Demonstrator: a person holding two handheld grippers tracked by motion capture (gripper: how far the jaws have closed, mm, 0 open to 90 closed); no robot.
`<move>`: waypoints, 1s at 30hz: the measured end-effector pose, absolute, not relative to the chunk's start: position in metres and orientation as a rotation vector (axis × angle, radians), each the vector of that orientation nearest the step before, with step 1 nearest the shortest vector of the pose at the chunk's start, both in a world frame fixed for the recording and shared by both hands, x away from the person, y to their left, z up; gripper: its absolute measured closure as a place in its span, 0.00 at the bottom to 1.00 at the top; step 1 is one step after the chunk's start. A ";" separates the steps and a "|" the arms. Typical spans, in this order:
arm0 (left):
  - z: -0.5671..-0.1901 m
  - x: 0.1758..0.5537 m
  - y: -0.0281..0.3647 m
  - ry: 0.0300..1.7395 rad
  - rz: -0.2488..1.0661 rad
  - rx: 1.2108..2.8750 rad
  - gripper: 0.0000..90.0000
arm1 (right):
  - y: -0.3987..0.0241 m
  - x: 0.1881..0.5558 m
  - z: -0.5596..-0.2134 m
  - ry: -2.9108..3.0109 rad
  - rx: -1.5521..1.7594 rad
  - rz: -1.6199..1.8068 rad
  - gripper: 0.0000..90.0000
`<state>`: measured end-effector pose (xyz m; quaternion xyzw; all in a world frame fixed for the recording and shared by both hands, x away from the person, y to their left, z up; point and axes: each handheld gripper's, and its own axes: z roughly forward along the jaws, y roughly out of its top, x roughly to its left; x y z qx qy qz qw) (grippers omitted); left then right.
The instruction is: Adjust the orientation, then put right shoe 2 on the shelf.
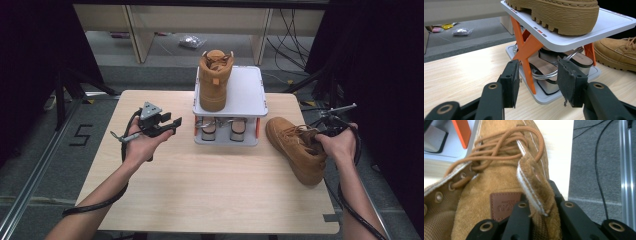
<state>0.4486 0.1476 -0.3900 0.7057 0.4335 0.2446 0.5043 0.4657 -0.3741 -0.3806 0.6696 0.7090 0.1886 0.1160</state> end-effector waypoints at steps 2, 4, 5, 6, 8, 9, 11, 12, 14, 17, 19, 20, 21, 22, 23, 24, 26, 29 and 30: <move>-0.390 0.449 0.148 1.046 0.590 1.701 0.58 | -0.373 0.464 -0.377 2.077 1.928 0.559 0.94; -0.390 0.449 0.148 1.047 0.588 1.702 0.58 | -0.372 0.463 -0.372 2.075 1.928 0.551 0.94; -0.390 0.449 0.148 1.047 0.588 1.702 0.58 | -0.373 0.463 -0.370 2.088 1.916 0.558 0.94; -0.391 0.449 0.148 1.047 0.587 1.701 0.58 | -0.372 0.462 -0.368 2.076 1.913 0.556 0.94; -0.391 0.449 0.148 1.048 0.586 1.698 0.58 | -0.372 0.461 -0.365 2.071 1.912 0.556 0.94; -0.391 0.450 0.148 1.046 0.586 1.698 0.58 | -0.372 0.461 -0.363 2.061 1.924 0.560 0.94; -0.391 0.451 0.147 1.048 0.585 1.700 0.58 | -0.374 0.460 -0.361 2.066 1.910 0.579 0.95; -0.392 0.451 0.146 1.047 0.584 1.699 0.58 | -0.373 0.459 -0.359 2.060 1.917 0.581 0.95; -0.392 0.451 0.144 1.046 0.582 1.700 0.58 | -0.373 0.458 -0.357 2.044 1.914 0.595 0.95; -0.391 0.450 0.142 1.039 0.580 1.704 0.58 | -0.374 0.457 -0.353 2.033 1.917 0.610 0.95; -0.390 0.448 0.142 1.036 0.583 1.704 0.58 | -0.375 0.457 -0.350 2.026 1.912 0.623 0.95; -0.390 0.448 0.143 1.035 0.583 1.704 0.58 | -0.375 0.456 -0.349 2.024 1.910 0.626 0.95; -0.390 0.448 0.143 1.034 0.583 1.701 0.58 | -0.374 0.456 -0.347 2.016 1.909 0.627 0.95; -0.390 0.448 0.144 1.034 0.583 1.701 0.58 | -0.374 0.455 -0.345 2.014 1.915 0.629 0.95; -0.391 0.448 0.144 1.038 0.582 1.701 0.58 | -0.374 0.455 -0.344 2.010 1.910 0.626 0.95; -0.391 0.448 0.144 1.038 0.581 1.701 0.58 | -0.374 0.455 -0.342 2.015 1.912 0.636 0.95; -0.391 0.447 0.144 1.036 0.579 1.692 0.58 | -0.372 0.456 -0.340 1.991 1.934 0.638 0.95; -0.392 0.447 0.144 1.034 0.578 1.692 0.58 | -0.372 0.458 -0.335 1.993 1.934 0.641 0.95; -0.392 0.447 0.144 1.035 0.580 1.692 0.58 | -0.372 0.459 -0.333 1.991 1.921 0.631 0.95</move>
